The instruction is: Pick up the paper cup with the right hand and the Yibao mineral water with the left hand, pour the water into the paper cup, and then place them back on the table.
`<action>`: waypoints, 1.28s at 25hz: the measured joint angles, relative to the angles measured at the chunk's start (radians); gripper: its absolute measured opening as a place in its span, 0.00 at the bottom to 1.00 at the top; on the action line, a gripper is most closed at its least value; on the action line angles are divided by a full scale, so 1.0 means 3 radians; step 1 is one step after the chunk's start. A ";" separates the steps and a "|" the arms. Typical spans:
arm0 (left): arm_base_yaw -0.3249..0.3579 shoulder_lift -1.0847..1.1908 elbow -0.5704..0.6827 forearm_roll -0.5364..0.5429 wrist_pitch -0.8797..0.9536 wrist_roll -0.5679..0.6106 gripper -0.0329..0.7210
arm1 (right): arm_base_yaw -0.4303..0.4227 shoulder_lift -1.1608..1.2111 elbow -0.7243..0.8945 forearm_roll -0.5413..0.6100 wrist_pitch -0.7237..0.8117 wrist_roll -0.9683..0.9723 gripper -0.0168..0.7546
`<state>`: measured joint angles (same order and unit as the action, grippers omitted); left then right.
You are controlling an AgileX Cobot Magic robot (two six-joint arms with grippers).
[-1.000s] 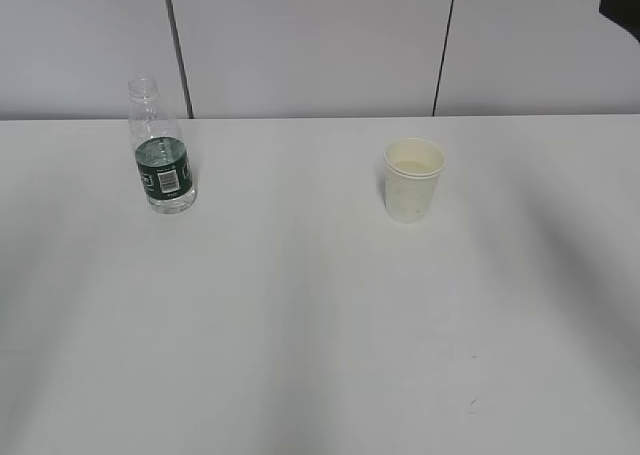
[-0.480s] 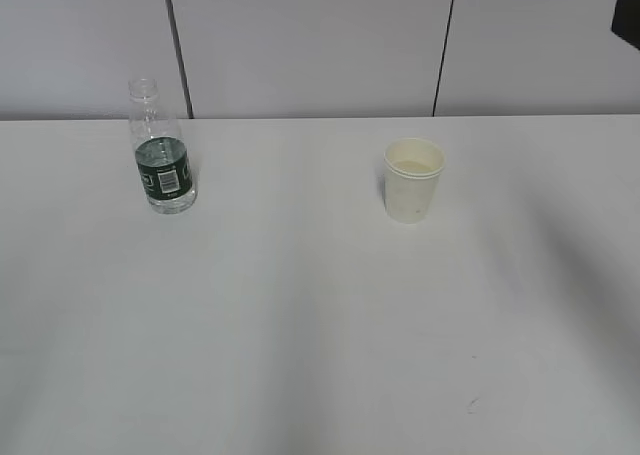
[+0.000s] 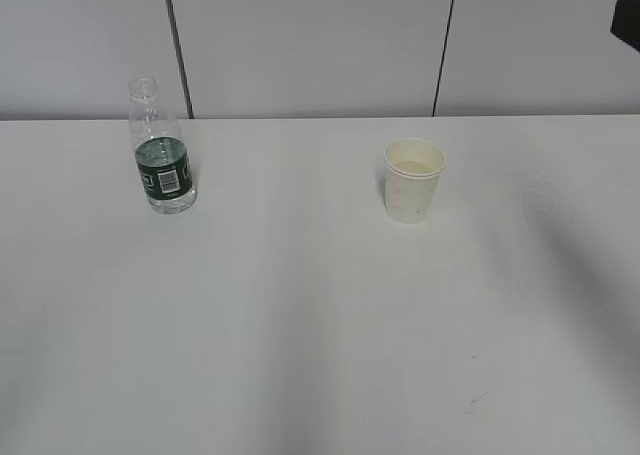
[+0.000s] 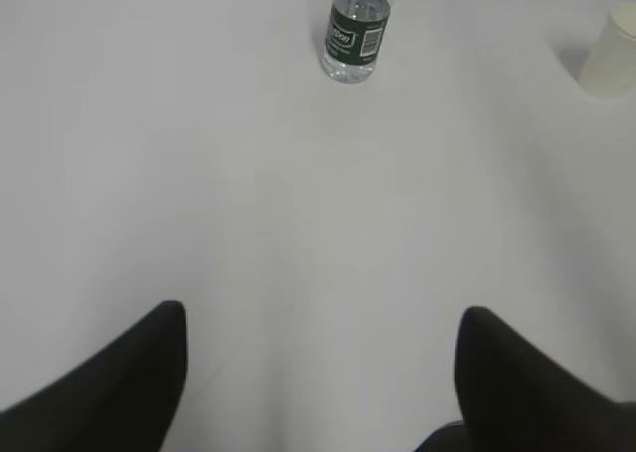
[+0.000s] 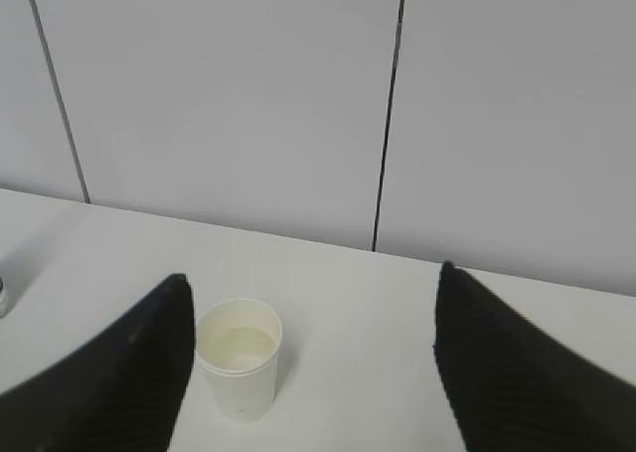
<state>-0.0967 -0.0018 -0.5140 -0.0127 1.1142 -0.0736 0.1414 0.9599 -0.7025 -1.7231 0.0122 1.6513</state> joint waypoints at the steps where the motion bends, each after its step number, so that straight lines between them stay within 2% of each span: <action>1: 0.0000 -0.0003 0.0000 -0.0018 0.0000 0.0031 0.72 | 0.0000 0.0000 0.0000 0.0000 0.0000 0.0008 0.78; 10: 0.0000 -0.0003 0.0003 -0.0137 -0.0003 0.0136 0.70 | 0.0000 0.0000 0.0068 -0.0043 0.0000 0.0023 0.78; 27: 0.0000 -0.0003 0.0003 -0.0143 -0.0003 0.0144 0.68 | 0.0000 0.0000 0.0142 -0.0075 0.0002 0.0037 0.78; 30: 0.0000 -0.0003 0.0003 -0.0143 -0.0003 0.0144 0.68 | 0.0000 0.0000 0.0151 0.0191 0.0112 -0.0027 0.78; 32: 0.0000 -0.0003 0.0003 -0.0143 -0.0003 0.0144 0.68 | 0.0000 0.0000 0.0164 0.0644 0.0268 -0.0341 0.78</action>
<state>-0.0967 -0.0028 -0.5132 -0.0557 1.1134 -0.0304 0.1414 0.9599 -0.6533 -1.5297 0.0925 1.5492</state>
